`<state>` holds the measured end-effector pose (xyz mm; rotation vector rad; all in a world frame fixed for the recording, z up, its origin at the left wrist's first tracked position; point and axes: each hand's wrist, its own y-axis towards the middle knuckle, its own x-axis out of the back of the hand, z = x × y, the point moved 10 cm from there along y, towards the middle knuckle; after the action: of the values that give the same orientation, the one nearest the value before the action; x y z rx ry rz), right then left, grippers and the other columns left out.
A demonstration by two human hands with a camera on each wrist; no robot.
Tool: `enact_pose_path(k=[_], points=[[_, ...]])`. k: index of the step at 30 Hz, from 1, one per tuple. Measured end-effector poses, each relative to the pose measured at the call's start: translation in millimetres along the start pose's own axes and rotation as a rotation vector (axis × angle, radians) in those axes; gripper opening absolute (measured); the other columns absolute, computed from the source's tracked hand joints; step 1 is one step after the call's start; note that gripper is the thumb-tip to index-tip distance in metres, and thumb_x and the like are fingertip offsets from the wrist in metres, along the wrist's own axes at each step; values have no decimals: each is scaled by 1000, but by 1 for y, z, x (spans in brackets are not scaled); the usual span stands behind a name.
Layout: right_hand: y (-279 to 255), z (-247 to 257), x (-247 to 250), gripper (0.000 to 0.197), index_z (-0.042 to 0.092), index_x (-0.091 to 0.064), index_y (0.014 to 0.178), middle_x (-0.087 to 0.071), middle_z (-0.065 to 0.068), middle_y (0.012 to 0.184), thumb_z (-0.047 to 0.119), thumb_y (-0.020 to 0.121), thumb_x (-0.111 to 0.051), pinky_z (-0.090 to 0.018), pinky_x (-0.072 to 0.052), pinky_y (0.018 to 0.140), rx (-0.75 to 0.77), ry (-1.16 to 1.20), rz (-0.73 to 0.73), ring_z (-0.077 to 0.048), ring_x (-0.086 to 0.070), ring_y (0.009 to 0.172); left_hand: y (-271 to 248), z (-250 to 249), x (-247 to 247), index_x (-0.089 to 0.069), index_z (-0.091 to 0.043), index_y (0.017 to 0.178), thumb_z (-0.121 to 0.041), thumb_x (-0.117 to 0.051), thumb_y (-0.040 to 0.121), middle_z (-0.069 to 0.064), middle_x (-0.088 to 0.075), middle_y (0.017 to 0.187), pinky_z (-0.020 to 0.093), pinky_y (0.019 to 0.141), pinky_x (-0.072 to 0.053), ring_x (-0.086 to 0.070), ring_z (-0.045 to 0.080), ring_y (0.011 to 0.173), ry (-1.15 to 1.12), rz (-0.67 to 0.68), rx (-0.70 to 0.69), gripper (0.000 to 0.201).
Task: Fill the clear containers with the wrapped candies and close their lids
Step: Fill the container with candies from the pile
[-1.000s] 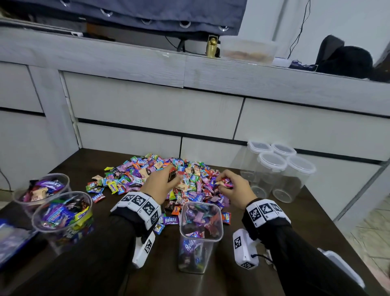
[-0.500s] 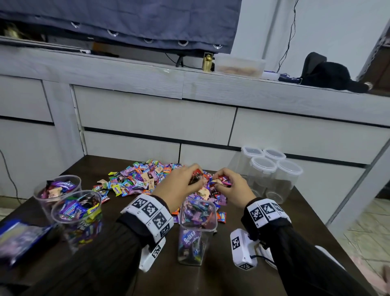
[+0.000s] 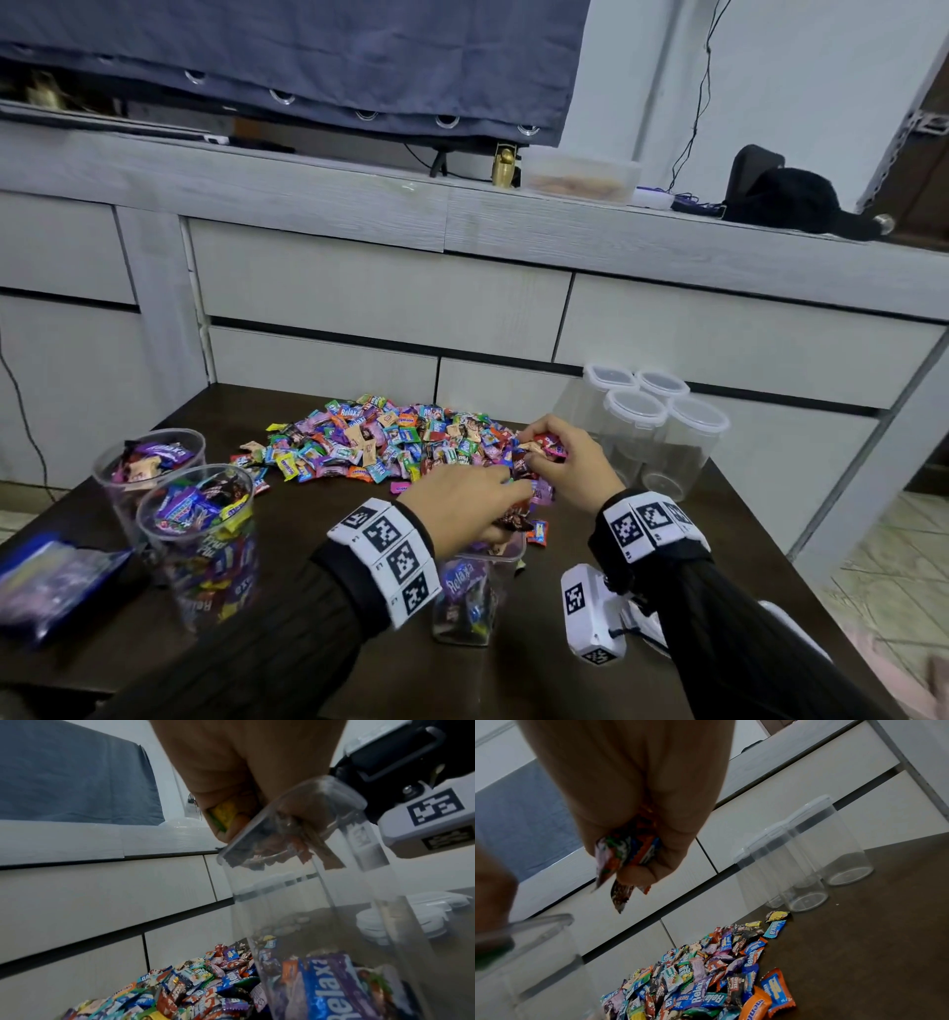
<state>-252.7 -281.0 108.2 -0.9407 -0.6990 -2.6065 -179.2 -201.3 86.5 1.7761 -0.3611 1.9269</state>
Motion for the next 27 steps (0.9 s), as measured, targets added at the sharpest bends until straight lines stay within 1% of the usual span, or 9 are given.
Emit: enact_pose_path(k=[3,6,11,13,17,20,23,25,27], points=[[-2,0,2,19,23,-61,92,-61,13,83,6,83,-64,-7,-40,59,-9,-13,4,2,-52,62,0,2,-4,-41,-20,130,-40,-54,93,7,-56,113,36,73,-41,-57,29,101,-107,0,8,44],[-2,0,3,19,22,-61,93,-62,10,85,6,84,-64,-7,-41,59,-20,-2,2,-5,-54,66,-2,5,-3,-48,-20,118,-43,-53,92,3,-60,105,37,75,-48,-58,23,95,-235,-35,40,35],[-2,0,2,18,19,-62,95,-63,6,88,5,84,-64,-9,-41,61,-38,-4,15,-6,-56,70,-3,7,1,-53,-21,104,-41,-52,92,0,-62,94,27,63,-34,-53,15,79,-345,-53,45,24],[-1,1,1,17,18,-62,96,-64,5,90,6,85,-64,-11,-43,64,-41,-3,22,-9,-58,74,-3,8,2,-54,-20,106,-41,-53,93,2,-64,99,27,65,-34,-55,16,82,-357,-24,43,25],[-2,2,0,17,19,-61,96,-62,6,88,6,85,-64,-7,-41,60,-38,-15,25,-8,-56,71,-3,10,-2,-59,-20,115,-44,-54,92,6,-67,107,32,76,-47,-60,22,97,-339,73,42,33],[-1,2,-1,16,18,-61,97,-62,5,88,7,85,-64,-7,-42,60,-47,-10,29,-6,-56,71,-4,8,-2,-64,-27,116,-45,-54,92,4,-69,102,26,72,-41,-60,20,95,-337,91,16,32],[-1,3,-2,16,18,-61,97,-63,4,89,6,85,-64,-5,-41,60,-41,-10,28,-5,-56,71,-3,6,0,-66,-23,117,-37,-60,91,0,-70,109,22,79,-42,-62,16,100,-400,92,-9,30],[-1,5,-2,16,18,-61,96,-63,4,89,6,85,-64,-7,-42,60,-32,-9,31,-9,-58,72,-2,6,2,-67,-19,114,-30,-66,88,0,-70,110,25,87,-48,-63,13,98,-452,94,-14,28],[-2,6,-1,16,17,-61,96,-63,4,89,6,85,-63,-11,-43,62,-26,-13,32,-15,-60,75,-1,8,2,-66,-17,112,-24,-70,87,0,-69,109,30,89,-50,-63,11,95,-499,111,-4,27]])
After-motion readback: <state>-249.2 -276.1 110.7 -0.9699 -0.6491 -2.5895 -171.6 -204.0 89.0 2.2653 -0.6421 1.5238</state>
